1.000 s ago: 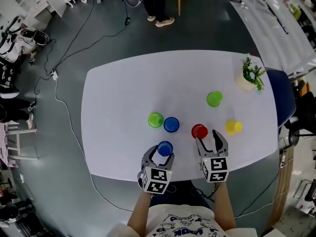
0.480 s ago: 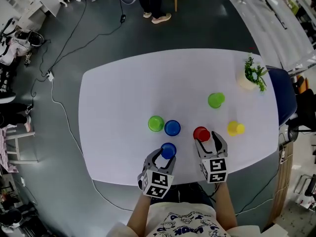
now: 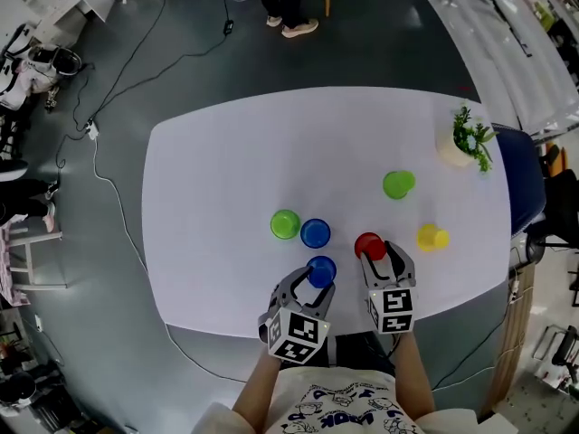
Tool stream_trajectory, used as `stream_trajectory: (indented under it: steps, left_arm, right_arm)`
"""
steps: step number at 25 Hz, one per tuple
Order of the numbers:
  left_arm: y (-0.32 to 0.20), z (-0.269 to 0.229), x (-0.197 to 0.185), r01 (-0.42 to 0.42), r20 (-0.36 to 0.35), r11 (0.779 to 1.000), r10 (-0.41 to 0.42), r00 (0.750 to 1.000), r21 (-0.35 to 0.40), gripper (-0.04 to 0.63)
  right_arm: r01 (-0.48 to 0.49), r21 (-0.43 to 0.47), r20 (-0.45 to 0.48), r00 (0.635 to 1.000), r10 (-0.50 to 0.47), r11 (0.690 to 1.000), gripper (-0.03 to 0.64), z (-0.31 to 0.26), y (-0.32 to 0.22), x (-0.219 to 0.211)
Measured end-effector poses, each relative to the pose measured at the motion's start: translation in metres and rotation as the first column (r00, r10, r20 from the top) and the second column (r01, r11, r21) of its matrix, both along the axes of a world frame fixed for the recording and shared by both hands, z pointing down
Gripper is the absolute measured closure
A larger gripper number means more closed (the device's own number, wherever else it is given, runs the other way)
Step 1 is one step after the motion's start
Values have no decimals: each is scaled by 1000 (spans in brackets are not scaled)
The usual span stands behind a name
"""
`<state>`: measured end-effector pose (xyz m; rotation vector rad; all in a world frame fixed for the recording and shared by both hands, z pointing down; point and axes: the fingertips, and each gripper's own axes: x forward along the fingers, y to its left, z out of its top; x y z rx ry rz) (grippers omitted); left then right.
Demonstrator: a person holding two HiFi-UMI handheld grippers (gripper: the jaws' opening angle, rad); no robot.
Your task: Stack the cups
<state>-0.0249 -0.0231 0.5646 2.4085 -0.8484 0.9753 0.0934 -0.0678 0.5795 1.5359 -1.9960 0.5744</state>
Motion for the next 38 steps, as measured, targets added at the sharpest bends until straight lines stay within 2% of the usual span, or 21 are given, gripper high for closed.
stream_trajectory:
  steps: [9,17,23,31,38]
  left_arm:
    - [-3,3,46,46,13,999,-46,999,2,362]
    - [-3,12,89,72,33,997,-72,997,17,362]
    - [-2,22,95,78,90,996,-81,993,30,360]
    - [-1,32,100,101,100,995,-102,990,15,359]
    - [1,35,98,134,73,991,-134,988,8,356]
  right_arm:
    - [112,24,20,993,-113,993,376,-20,19,27]
    - [190,7,51,980,-190,982,376,-11,32,46]
    - [226,-5,59,972,-225,974,376,-2,39,44]
    - [240,-1,79,968,-239,971,374,1,35,39]
    - [238,-5,72,969,-237,971,371,4,36,36]
